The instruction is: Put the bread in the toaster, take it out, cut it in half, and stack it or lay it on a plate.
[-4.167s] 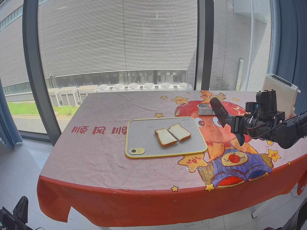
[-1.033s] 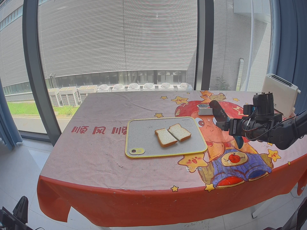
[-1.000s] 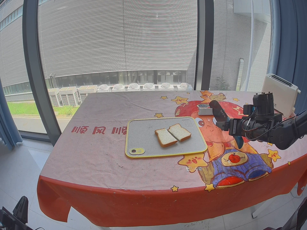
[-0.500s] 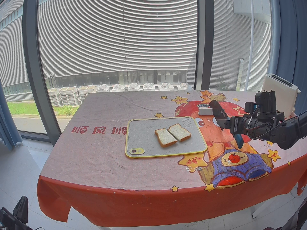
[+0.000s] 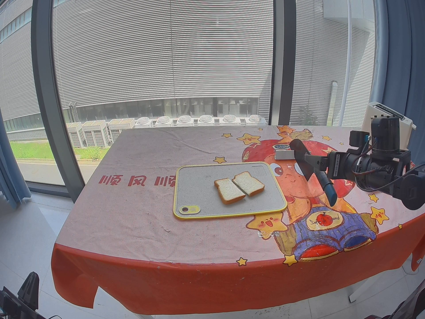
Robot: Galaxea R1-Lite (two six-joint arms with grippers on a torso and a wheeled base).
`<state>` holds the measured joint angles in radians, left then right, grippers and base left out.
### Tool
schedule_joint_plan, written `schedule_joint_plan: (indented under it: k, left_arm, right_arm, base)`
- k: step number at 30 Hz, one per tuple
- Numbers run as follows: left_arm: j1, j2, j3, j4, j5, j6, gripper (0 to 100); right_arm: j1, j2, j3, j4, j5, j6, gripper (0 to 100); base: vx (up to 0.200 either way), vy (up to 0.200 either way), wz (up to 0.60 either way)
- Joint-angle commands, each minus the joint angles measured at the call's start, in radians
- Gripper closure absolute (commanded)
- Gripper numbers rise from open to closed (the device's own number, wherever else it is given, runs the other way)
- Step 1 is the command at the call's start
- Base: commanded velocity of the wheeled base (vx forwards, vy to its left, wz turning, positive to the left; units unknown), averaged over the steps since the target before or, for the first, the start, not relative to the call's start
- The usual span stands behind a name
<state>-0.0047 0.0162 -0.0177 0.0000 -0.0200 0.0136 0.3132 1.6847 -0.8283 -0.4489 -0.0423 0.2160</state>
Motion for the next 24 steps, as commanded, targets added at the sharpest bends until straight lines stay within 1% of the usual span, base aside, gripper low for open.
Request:
schedule_joint_plan:
  k: [1, 3, 6, 12, 19, 24]
  left_arm:
    - [0.000, -0.016, 0.018, 0.000, 0.000, 0.000, 100]
    - [0.000, -0.016, 0.018, 0.000, 0.000, 0.000, 100]
    - [0.000, -0.016, 0.018, 0.000, 0.000, 0.000, 100]
    - [0.000, -0.016, 0.018, 0.000, 0.000, 0.000, 100]
    - [0.000, -0.016, 0.018, 0.000, 0.000, 0.000, 100]
    - [0.000, -0.016, 0.018, 0.000, 0.000, 0.000, 100]
  right_arm:
    - [0.053, -0.100, 0.032, 0.004, -0.002, -0.004, 0]
    - [0.070, -0.123, 0.044, 0.004, -0.002, -0.020, 0]
    - [0.076, -0.141, 0.055, 0.003, -0.005, -0.036, 0]
    - [0.092, -0.146, 0.064, -0.007, -0.007, -0.040, 0]
    - [0.127, -0.146, 0.089, -0.013, -0.008, -0.066, 0]
    - [0.135, -0.146, 0.094, -0.013, -0.008, -0.067, 0]
  base:
    - [0.000, 0.000, 0.00]
    - [0.000, 0.000, 0.00]
    - [0.000, 0.000, 0.00]
    - [0.000, 0.000, 0.00]
    - [0.000, 0.000, 0.00]
    - [0.000, 0.000, 0.00]
